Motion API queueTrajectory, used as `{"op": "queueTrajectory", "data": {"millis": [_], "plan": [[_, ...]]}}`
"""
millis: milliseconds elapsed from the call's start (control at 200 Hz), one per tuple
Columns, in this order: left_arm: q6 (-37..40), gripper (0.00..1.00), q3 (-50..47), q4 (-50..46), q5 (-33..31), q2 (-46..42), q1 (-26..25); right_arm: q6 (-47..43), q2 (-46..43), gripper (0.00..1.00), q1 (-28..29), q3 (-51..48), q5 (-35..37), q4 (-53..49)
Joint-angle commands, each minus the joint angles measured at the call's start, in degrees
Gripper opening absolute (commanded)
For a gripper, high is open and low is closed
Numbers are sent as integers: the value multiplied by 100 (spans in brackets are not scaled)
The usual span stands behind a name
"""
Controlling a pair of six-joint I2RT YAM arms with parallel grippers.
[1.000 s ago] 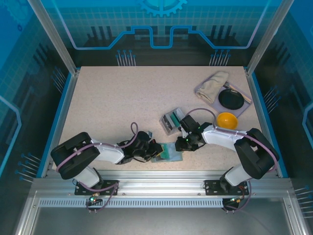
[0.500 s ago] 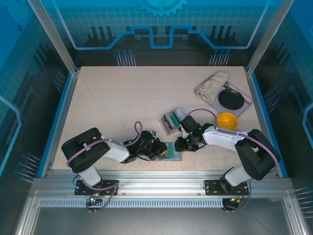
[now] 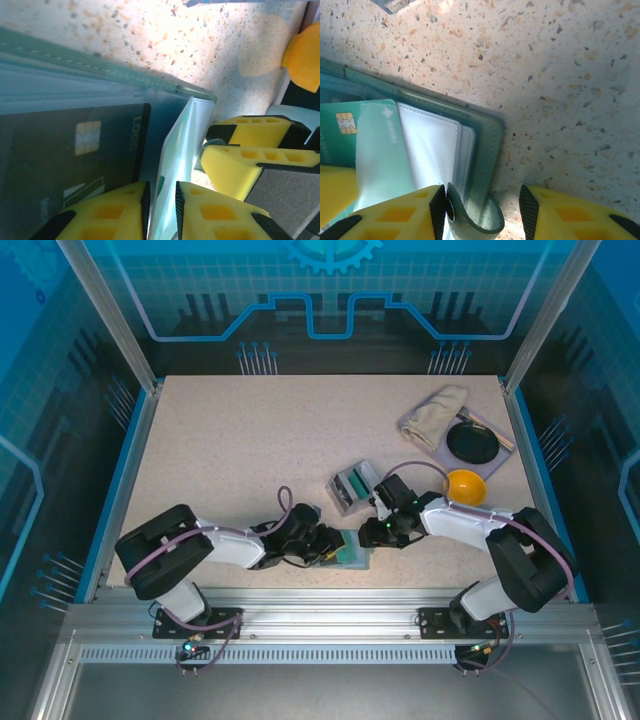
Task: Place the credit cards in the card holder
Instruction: Insert the credit card into the card slot.
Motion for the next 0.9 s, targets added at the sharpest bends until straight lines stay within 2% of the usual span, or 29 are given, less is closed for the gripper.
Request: {"op": "queueTrajectory", "data": {"millis": [0,275,455,895], "plan": [[304,23,124,-909,-165,-132,-40,-80,120,46,-80,-120,-29,-76],[485,23,184,-1431,-276,-344,-41,-111,241,32,-82,-114,-10,-58],[655,16,227,-1730,-310,-504,-42,-136,246,26,-85,-123,65,-90],[1207,8,366,-1548,359,-341,-40,-190,350,23,-80,-77,-31,-34]]}}
